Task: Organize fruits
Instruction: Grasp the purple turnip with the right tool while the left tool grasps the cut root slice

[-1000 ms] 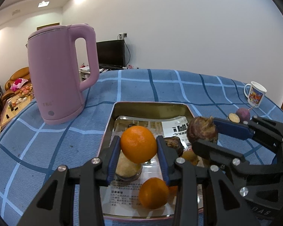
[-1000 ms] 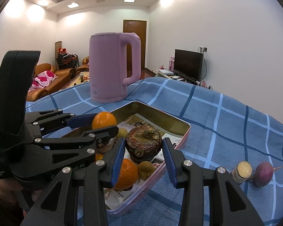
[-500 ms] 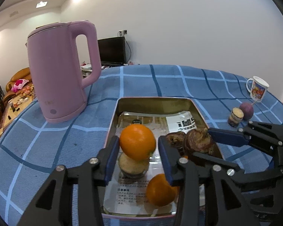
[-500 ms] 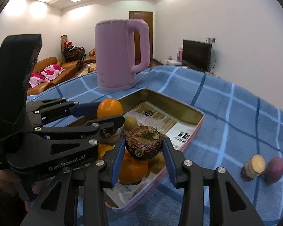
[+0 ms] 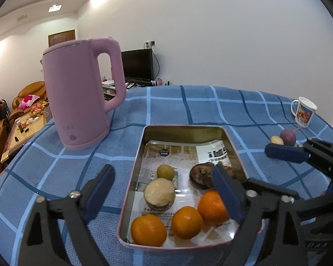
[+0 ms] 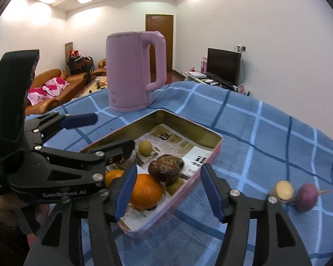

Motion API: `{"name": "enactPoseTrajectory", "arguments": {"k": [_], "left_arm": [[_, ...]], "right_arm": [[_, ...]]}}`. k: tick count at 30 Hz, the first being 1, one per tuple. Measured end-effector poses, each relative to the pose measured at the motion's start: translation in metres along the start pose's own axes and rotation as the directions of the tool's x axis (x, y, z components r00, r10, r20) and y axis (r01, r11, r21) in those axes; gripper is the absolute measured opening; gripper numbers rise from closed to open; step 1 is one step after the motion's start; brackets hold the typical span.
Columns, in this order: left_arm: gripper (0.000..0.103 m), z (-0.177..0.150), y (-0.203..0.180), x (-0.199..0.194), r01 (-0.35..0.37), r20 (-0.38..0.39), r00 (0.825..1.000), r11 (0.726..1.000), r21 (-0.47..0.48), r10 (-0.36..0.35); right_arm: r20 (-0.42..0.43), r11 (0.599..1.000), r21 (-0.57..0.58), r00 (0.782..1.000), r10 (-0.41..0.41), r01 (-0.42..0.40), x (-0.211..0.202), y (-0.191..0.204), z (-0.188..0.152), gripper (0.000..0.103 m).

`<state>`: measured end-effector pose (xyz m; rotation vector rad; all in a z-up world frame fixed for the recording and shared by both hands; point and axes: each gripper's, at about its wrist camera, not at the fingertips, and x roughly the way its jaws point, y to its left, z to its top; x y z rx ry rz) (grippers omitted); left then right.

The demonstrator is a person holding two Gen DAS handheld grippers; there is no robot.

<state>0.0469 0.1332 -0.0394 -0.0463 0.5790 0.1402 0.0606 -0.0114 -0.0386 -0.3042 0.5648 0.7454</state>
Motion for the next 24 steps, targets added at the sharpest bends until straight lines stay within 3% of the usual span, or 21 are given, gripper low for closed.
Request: {"name": "enactPoseTrajectory", "arguments": {"k": [9, 13, 18, 24], "left_arm": [[0.103, 0.034, -0.038, -0.039, 0.065, 0.078, 0.995, 0.997, 0.052, -0.069], [0.103, 0.05, -0.07, -0.044, 0.093, 0.102, 0.99, 0.992, 0.088, -0.102], [0.103, 0.055, -0.113, -0.016, 0.123, 0.064, 0.99, 0.988, 0.095, -0.13], [0.103, 0.054, -0.146, 0.038, 0.092, -0.001, 0.996, 0.992, 0.086, -0.092]], "right_arm": [[-0.008, 0.987, 0.01, 0.987, -0.162, 0.162, -0.058, -0.051, 0.024, 0.064], [0.001, 0.963, 0.068, 0.965, -0.261, 0.26, -0.069, -0.094, 0.028, 0.068], [-0.025, 0.916, 0.232, 0.944, -0.33, 0.327, -0.055, -0.156, 0.008, 0.068], [-0.099, 0.865, 0.341, 0.929, -0.357, 0.369, -0.023, -0.2, -0.026, 0.068]]}}
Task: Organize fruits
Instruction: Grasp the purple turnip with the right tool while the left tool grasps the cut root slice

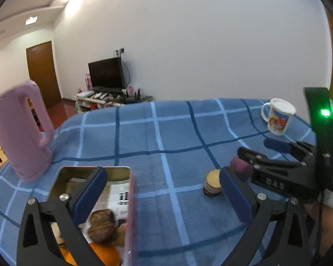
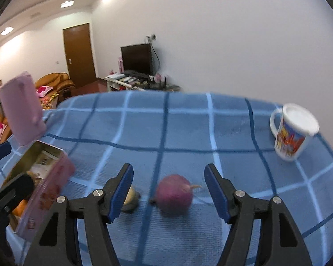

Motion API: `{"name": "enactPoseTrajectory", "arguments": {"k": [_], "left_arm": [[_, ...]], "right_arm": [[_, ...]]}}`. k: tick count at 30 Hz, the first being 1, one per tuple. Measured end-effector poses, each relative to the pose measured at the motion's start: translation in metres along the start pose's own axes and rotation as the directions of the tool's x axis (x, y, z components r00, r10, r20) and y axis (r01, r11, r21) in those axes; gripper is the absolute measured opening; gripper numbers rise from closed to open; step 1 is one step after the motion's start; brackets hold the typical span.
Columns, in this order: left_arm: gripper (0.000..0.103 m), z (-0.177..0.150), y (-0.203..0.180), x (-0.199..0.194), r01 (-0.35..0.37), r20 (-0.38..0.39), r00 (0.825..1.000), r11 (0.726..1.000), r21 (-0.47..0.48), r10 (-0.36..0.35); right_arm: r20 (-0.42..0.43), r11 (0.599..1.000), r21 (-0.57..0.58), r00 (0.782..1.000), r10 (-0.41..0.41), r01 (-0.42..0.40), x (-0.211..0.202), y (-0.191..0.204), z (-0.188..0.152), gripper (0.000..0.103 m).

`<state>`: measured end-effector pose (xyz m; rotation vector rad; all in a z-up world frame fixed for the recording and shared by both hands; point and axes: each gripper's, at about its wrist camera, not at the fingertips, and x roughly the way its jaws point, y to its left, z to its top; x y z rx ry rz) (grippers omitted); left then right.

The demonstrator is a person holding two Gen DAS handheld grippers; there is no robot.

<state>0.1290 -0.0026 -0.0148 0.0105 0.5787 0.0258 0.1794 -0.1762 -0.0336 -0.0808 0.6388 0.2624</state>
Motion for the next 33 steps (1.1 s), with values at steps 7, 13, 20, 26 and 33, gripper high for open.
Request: {"name": "enactPoseTrajectory", "arguments": {"k": [7, 13, 20, 26, 33], "left_arm": [[0.103, -0.004, -0.005, 0.037, 0.006, -0.053, 0.999, 0.998, -0.055, -0.009], [0.103, -0.005, -0.015, 0.042, 0.052, -0.057, 0.997, 0.998, -0.043, -0.055], [0.096, -0.013, -0.034, 0.053, 0.101, -0.084, 0.991, 0.995, -0.022, -0.103], [0.081, -0.015, -0.054, 0.07, 0.166, -0.128, 0.978, 0.986, 0.006, -0.164], [0.05, -0.017, -0.07, 0.093, 0.228, -0.227, 0.949, 0.973, 0.022, -0.218]], "right_arm": [[-0.076, 0.997, 0.065, 0.996, 0.042, -0.037, 0.028, -0.016, -0.009, 0.068], [-0.155, 0.984, 0.138, 0.978, 0.136, -0.115, 0.051, -0.026, -0.022, 0.057], [-0.115, 0.978, 0.18, 0.985, 0.129, -0.107, 0.041, -0.036, -0.026, 0.051], [-0.056, 0.969, 0.242, 0.996, 0.072, -0.057, 0.024, -0.059, -0.031, 0.052], [-0.048, 0.974, 0.22, 0.997, 0.067, -0.055, 0.019, -0.059, -0.031, 0.052]]}}
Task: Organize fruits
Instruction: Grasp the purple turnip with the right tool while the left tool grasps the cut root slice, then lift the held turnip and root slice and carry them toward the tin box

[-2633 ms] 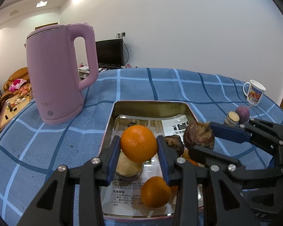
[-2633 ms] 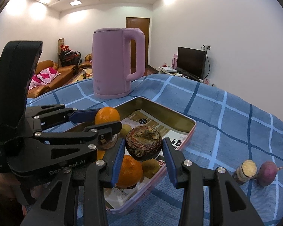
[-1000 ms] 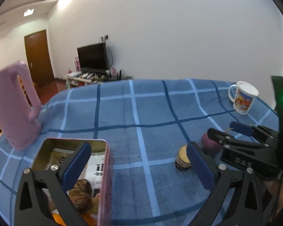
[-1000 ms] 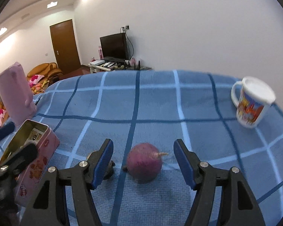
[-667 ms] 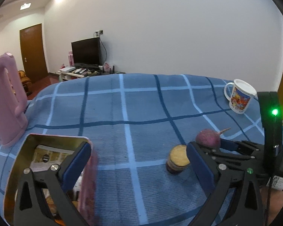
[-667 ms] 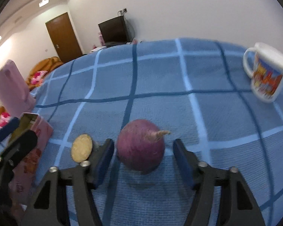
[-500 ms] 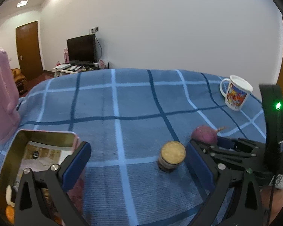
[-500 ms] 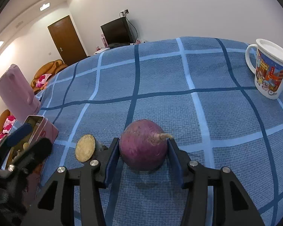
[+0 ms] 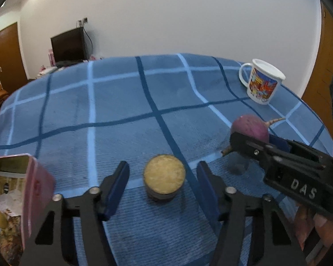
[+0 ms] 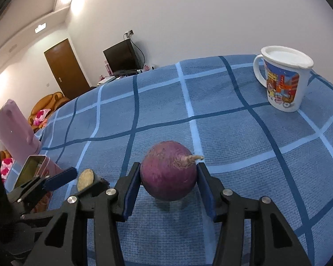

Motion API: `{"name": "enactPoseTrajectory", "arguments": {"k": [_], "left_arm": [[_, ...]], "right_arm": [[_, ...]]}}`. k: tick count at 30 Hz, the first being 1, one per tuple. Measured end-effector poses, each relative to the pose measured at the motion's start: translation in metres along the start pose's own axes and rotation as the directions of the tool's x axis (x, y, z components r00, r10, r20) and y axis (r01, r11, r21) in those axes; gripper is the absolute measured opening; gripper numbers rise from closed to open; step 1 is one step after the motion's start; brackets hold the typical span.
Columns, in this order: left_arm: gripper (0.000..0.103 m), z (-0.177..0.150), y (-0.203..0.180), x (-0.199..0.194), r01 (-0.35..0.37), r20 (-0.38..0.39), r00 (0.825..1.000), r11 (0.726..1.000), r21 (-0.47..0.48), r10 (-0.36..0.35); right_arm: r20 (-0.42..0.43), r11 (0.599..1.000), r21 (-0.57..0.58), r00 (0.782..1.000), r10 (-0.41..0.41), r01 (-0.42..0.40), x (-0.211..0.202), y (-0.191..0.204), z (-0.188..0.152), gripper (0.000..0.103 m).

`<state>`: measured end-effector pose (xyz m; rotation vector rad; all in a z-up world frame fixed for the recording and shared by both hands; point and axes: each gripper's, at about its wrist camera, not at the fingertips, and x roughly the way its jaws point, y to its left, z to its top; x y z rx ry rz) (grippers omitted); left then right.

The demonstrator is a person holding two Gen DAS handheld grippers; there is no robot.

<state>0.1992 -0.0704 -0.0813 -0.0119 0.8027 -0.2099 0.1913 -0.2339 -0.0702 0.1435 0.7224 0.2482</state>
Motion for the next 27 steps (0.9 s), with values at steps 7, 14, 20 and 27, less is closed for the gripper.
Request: {"name": "enactPoseTrajectory", "arguments": {"k": [7, 14, 20, 27], "left_arm": [[0.04, -0.001, 0.005, -0.002, 0.039, -0.008, 0.999, 0.999, -0.021, -0.039], [0.04, 0.0, 0.009, -0.014, 0.044, 0.049, 0.998, 0.998, -0.037, -0.042], [0.04, -0.001, 0.009, -0.021, 0.032, 0.094, 0.995, 0.999, -0.037, -0.029], [0.04, -0.003, 0.012, -0.032, 0.031, 0.154, 0.988, 0.999, -0.043, -0.024]], "right_arm": [[-0.007, 1.0, -0.022, 1.0, 0.015, -0.015, 0.002, 0.003, 0.0, 0.052], [0.018, 0.997, -0.056, 0.999, 0.045, -0.044, -0.002, 0.009, 0.0, 0.052], [0.041, 0.996, -0.074, 0.998, 0.055, -0.052, -0.007, 0.013, -0.001, 0.052], [0.071, 0.995, -0.088, 0.996, 0.063, -0.056, -0.013, 0.015, -0.002, 0.052]]}}
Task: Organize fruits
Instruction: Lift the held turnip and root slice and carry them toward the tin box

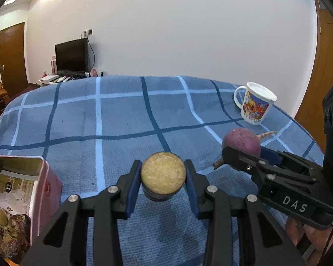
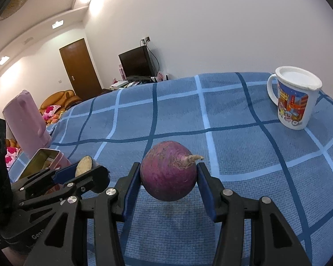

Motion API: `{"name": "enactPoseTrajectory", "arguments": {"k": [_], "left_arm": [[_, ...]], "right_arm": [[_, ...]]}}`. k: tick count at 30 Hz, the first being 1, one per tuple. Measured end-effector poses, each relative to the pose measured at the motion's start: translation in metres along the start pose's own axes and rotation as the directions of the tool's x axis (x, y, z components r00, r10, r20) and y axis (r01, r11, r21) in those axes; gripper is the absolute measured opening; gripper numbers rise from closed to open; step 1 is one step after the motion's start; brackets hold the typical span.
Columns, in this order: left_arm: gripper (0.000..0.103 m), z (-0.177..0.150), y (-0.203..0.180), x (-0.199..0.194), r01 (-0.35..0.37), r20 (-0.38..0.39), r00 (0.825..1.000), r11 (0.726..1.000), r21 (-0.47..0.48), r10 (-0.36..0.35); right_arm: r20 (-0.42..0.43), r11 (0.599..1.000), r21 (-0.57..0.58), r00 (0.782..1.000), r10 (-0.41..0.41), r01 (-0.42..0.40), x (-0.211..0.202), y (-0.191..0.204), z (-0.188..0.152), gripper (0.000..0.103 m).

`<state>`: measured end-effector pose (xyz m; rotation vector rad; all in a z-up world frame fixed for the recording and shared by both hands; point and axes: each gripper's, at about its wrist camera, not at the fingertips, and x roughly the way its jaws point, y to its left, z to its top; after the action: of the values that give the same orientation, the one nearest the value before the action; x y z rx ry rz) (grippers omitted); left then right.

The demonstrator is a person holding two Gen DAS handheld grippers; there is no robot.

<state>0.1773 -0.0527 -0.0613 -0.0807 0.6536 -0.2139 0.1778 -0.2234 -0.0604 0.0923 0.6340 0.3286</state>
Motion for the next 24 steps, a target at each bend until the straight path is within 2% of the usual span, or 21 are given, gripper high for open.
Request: {"name": "enactPoseTrajectory", "arguments": {"k": [24], "left_arm": [[0.04, -0.004, -0.011, -0.021, -0.053, 0.119, 0.992, 0.997, 0.057, 0.046]], "right_arm": [[0.097, 0.998, -0.059, 0.995, 0.016, -0.01, -0.021, 0.009, -0.003, 0.052]]}}
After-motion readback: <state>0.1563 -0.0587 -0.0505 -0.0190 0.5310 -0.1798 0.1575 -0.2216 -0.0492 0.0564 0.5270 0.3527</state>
